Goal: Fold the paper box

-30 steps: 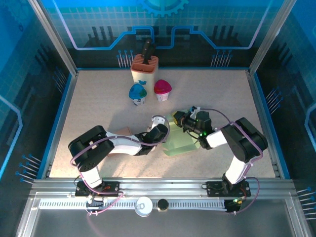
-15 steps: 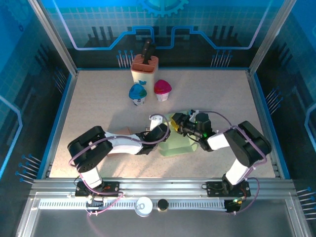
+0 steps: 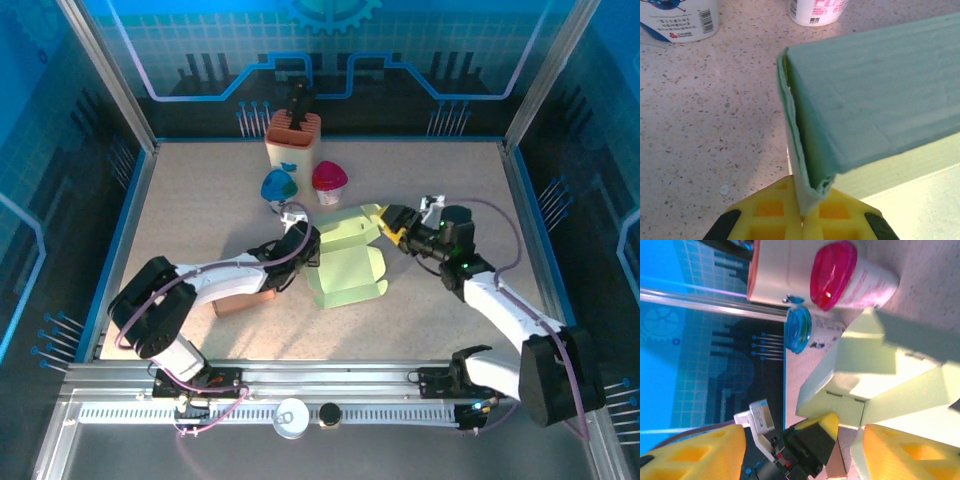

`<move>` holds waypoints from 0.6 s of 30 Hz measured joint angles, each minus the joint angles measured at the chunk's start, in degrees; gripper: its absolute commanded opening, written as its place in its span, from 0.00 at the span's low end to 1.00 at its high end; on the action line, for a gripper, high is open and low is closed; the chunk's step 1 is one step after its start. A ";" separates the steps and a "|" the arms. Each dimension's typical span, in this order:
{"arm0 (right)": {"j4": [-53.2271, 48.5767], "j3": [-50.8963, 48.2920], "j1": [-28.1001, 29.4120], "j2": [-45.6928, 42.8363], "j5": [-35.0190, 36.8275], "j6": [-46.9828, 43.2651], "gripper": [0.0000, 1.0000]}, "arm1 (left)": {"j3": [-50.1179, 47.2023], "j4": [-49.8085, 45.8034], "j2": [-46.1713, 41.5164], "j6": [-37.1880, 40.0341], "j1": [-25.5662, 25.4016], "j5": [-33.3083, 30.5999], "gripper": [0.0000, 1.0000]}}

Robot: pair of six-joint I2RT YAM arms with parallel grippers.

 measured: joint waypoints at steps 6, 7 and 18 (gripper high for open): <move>-6.49 5.55 -10.01 0.92 -8.44 -12.22 0.46 | 0.48 -0.68 -3.91 1.73 5.64 13.05 0.00; -7.34 6.43 -11.04 1.49 -9.86 -14.60 0.45 | 0.87 -1.05 -3.96 2.12 6.64 15.26 0.00; -9.46 11.91 -11.85 10.88 -22.18 -30.60 0.49 | 5.31 -2.80 -0.22 3.78 14.95 33.99 0.00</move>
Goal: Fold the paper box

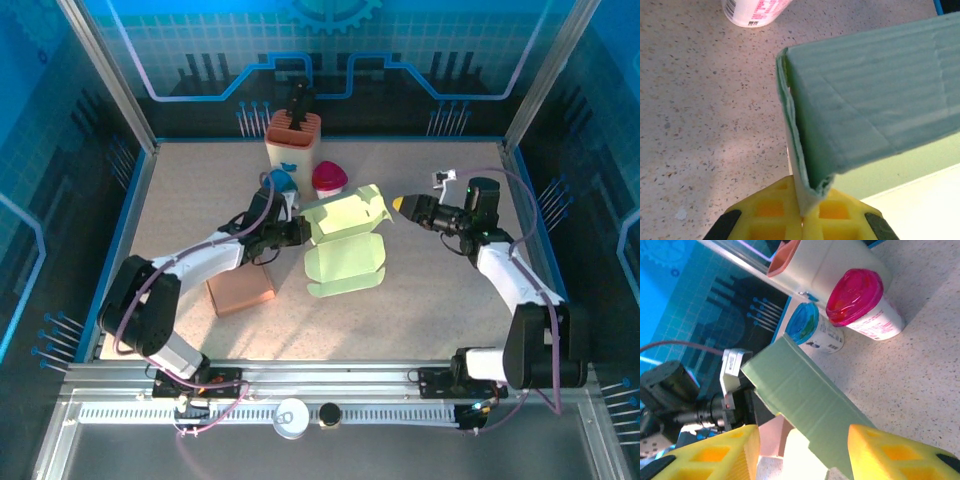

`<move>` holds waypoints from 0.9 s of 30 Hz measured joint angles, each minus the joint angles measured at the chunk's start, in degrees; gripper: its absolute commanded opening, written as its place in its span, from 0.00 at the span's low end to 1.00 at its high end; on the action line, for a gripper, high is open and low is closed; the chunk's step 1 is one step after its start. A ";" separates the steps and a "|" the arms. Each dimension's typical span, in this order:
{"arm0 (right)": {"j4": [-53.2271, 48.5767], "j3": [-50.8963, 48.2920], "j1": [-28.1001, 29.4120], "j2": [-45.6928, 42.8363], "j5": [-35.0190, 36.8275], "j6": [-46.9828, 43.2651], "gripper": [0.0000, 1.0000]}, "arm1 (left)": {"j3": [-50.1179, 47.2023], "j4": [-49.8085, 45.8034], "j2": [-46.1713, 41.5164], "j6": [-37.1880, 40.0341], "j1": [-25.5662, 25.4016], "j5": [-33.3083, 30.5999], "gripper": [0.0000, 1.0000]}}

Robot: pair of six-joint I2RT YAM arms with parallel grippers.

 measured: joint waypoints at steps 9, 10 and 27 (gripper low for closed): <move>5.53 0.61 0.00 5.25 -6.47 -1.03 0.47 | 1.97 -1.09 2.51 0.22 2.08 8.35 0.00; 5.68 0.96 0.00 5.62 -6.64 -1.14 0.47 | 2.16 -1.22 2.54 0.26 2.14 8.98 0.00; -0.24 5.90 5.09 7.08 -6.38 -8.00 0.43 | 3.82 -3.32 3.98 1.42 2.51 12.59 0.00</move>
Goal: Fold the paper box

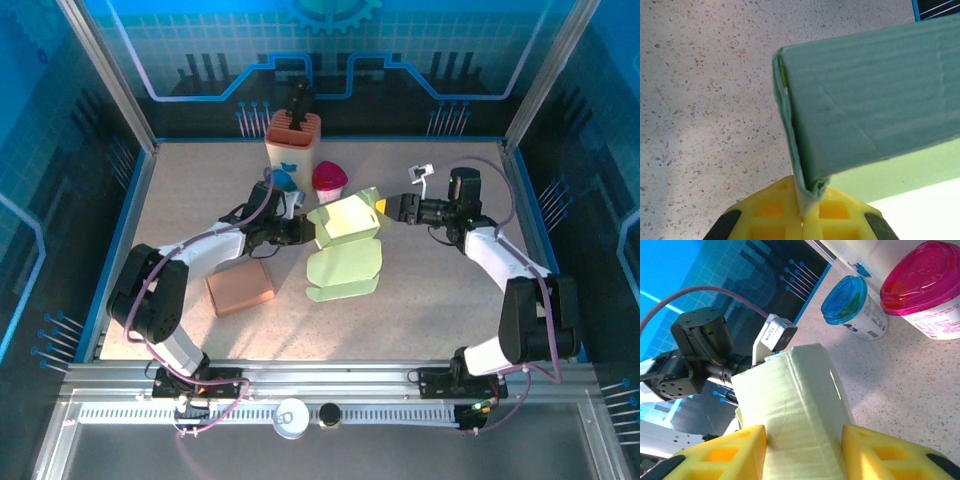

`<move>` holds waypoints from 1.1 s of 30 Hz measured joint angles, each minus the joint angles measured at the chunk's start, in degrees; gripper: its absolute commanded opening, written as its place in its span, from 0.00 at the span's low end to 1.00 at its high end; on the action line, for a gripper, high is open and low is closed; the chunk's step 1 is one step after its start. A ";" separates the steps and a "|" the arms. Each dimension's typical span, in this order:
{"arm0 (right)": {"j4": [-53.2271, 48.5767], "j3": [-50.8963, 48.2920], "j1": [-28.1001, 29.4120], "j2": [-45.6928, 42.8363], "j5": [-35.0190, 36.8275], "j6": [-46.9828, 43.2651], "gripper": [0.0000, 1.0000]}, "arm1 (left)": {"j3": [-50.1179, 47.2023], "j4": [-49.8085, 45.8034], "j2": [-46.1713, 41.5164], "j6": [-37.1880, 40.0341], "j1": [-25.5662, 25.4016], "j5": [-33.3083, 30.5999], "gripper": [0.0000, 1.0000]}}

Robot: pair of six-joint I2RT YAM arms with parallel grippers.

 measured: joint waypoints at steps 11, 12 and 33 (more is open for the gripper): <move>-11.45 2.93 3.85 -1.53 9.22 -8.31 0.41 | 0.48 -2.45 0.00 0.44 0.00 -0.28 0.00; -12.31 3.04 4.39 -1.75 10.10 -8.90 0.41 | 0.52 -2.73 0.00 0.50 0.00 -0.44 0.00; -29.59 12.07 19.85 -2.19 46.97 -17.09 0.31 | 2.03 -6.71 -1.27 1.92 -1.53 -4.13 0.00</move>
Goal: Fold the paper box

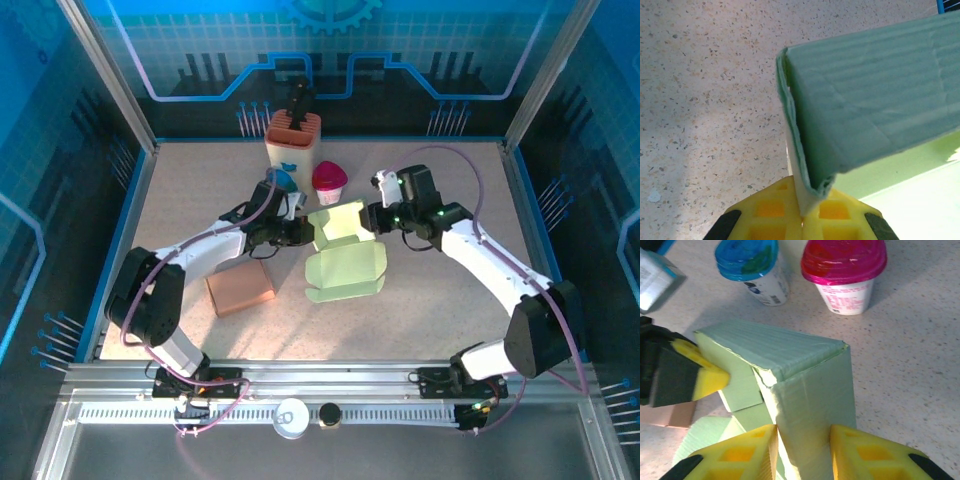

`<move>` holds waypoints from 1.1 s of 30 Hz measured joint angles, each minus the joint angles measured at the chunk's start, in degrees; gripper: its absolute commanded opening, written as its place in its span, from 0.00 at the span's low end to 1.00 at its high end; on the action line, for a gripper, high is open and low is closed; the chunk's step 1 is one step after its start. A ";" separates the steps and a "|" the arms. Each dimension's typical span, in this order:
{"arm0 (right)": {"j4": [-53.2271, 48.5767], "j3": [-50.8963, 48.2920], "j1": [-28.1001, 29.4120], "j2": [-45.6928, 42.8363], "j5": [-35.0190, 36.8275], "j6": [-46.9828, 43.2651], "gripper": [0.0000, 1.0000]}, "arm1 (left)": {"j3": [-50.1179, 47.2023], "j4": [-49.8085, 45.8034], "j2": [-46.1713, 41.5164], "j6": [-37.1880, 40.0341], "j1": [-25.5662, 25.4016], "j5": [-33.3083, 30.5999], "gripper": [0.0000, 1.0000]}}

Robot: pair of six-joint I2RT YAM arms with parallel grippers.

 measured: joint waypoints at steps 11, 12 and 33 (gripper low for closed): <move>-2.89 2.03 6.73 2.80 18.14 0.74 0.12 | 0.15 -1.25 -0.04 0.11 -0.35 -1.51 0.00; -3.56 2.67 7.52 3.32 20.26 1.11 0.09 | 0.17 -1.55 -0.04 0.09 -0.44 -1.73 0.00; -16.41 11.34 14.67 11.65 44.17 11.96 0.16 | 5.09 -9.68 -0.90 -4.63 -9.44 -19.12 0.00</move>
